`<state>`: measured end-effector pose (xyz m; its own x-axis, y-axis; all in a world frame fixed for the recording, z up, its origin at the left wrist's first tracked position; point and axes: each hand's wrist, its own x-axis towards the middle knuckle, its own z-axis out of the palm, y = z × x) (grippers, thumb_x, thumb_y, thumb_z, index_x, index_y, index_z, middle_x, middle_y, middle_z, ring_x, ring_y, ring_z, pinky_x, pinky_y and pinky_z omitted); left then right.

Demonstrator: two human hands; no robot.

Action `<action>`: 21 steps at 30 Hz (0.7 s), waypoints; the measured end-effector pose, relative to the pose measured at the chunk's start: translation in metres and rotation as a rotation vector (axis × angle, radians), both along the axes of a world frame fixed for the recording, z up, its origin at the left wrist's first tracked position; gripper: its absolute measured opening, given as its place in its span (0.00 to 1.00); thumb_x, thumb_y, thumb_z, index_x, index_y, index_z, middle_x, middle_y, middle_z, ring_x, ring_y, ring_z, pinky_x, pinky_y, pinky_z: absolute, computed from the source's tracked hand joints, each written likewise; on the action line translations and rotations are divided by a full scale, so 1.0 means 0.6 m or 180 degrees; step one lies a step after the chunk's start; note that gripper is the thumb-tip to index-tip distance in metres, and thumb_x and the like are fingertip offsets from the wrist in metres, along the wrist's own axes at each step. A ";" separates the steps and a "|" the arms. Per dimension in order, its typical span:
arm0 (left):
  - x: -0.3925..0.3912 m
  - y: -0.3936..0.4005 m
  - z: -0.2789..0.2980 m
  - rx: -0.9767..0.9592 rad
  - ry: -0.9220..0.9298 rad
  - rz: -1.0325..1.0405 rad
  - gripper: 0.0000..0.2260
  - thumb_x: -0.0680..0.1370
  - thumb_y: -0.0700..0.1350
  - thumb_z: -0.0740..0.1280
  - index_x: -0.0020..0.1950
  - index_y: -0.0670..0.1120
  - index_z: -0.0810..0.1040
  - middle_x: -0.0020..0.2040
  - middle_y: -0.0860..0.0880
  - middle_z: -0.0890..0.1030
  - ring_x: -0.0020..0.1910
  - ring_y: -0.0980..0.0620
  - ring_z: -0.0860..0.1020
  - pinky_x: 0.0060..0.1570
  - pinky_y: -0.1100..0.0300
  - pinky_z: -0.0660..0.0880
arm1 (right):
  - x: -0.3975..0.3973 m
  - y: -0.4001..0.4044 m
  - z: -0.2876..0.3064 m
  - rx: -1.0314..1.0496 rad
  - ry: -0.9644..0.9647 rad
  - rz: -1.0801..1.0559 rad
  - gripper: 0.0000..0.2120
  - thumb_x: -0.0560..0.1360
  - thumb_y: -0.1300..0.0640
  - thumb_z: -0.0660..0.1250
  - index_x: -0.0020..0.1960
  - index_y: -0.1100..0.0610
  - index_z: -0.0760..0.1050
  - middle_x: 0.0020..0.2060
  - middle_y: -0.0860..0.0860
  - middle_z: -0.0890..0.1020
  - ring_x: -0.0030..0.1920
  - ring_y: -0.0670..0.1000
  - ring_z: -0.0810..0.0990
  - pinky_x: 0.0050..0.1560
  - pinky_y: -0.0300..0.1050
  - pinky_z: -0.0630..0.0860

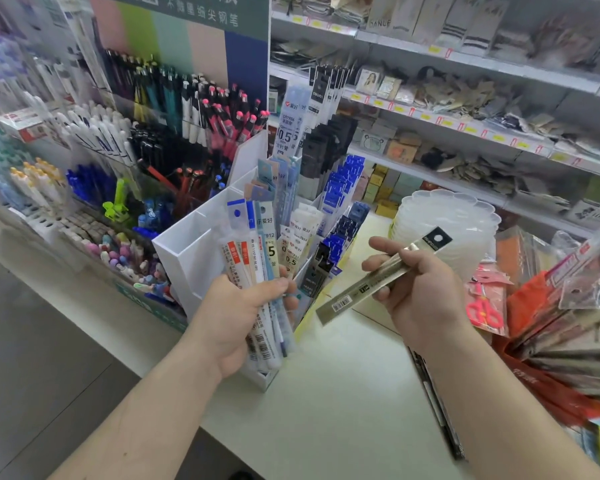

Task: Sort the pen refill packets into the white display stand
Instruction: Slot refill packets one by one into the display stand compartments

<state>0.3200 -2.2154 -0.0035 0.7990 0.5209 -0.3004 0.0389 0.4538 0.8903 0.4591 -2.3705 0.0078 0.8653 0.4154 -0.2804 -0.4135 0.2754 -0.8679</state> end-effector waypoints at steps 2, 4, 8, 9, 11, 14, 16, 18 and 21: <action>0.000 0.000 -0.002 -0.0028 0.0010 0.0009 0.06 0.75 0.33 0.68 0.50 0.42 0.80 0.37 0.46 0.83 0.35 0.49 0.81 0.39 0.52 0.81 | 0.008 -0.006 -0.003 0.0131 0.0037 0.0099 0.20 0.81 0.61 0.49 0.55 0.67 0.79 0.35 0.61 0.82 0.33 0.53 0.77 0.25 0.39 0.68; 0.000 -0.002 -0.005 -0.0057 0.0032 -0.0007 0.06 0.76 0.33 0.68 0.49 0.42 0.80 0.36 0.47 0.83 0.35 0.49 0.80 0.41 0.52 0.80 | 0.013 -0.009 -0.003 0.0289 0.0085 0.0209 0.21 0.80 0.60 0.49 0.55 0.67 0.79 0.35 0.61 0.82 0.32 0.53 0.77 0.25 0.38 0.68; 0.001 -0.008 -0.014 0.0176 0.0151 -0.0037 0.04 0.76 0.34 0.69 0.49 0.41 0.80 0.35 0.46 0.82 0.32 0.50 0.78 0.41 0.52 0.78 | 0.018 -0.006 -0.008 0.0373 0.0137 0.0274 0.19 0.79 0.62 0.50 0.55 0.67 0.78 0.32 0.57 0.78 0.30 0.51 0.74 0.24 0.37 0.68; 0.002 -0.009 -0.017 0.0317 0.0185 -0.0061 0.04 0.76 0.35 0.70 0.50 0.41 0.79 0.35 0.45 0.81 0.31 0.50 0.78 0.40 0.53 0.78 | 0.018 -0.004 -0.008 0.0306 0.0119 0.0302 0.17 0.77 0.63 0.52 0.55 0.66 0.77 0.32 0.56 0.77 0.30 0.50 0.73 0.25 0.38 0.69; 0.001 -0.009 -0.019 0.0474 0.0200 -0.0097 0.04 0.76 0.35 0.70 0.50 0.41 0.79 0.34 0.45 0.81 0.30 0.49 0.78 0.38 0.53 0.77 | 0.018 -0.001 -0.009 0.0185 0.0046 0.0423 0.16 0.70 0.67 0.58 0.55 0.65 0.76 0.33 0.56 0.77 0.29 0.51 0.73 0.30 0.40 0.72; -0.001 -0.003 -0.020 0.0516 0.0183 -0.0064 0.03 0.76 0.35 0.70 0.48 0.42 0.80 0.34 0.47 0.80 0.30 0.50 0.77 0.37 0.54 0.77 | 0.027 0.001 -0.020 -0.0201 -0.0109 0.0375 0.13 0.72 0.71 0.60 0.55 0.64 0.74 0.33 0.55 0.80 0.30 0.51 0.79 0.33 0.41 0.78; -0.002 -0.001 -0.019 0.0461 0.0174 -0.0048 0.04 0.76 0.35 0.70 0.47 0.42 0.79 0.34 0.47 0.80 0.30 0.50 0.77 0.36 0.55 0.77 | 0.032 0.002 -0.033 -0.0692 -0.0384 0.0166 0.06 0.79 0.69 0.61 0.52 0.62 0.74 0.33 0.54 0.81 0.31 0.50 0.82 0.34 0.40 0.80; -0.002 -0.001 -0.021 0.0444 0.0193 -0.0079 0.04 0.76 0.34 0.70 0.48 0.42 0.79 0.34 0.47 0.79 0.30 0.51 0.77 0.35 0.56 0.78 | 0.035 0.009 -0.048 -0.1018 -0.0650 -0.0004 0.05 0.79 0.68 0.64 0.46 0.61 0.75 0.34 0.54 0.82 0.32 0.48 0.83 0.36 0.39 0.81; -0.003 -0.002 -0.025 0.0419 0.0254 -0.0109 0.04 0.76 0.35 0.70 0.50 0.41 0.79 0.35 0.46 0.79 0.30 0.51 0.78 0.36 0.55 0.79 | 0.038 0.025 -0.068 -0.1304 -0.0896 -0.0190 0.06 0.78 0.67 0.67 0.44 0.60 0.76 0.36 0.54 0.82 0.34 0.48 0.85 0.37 0.40 0.81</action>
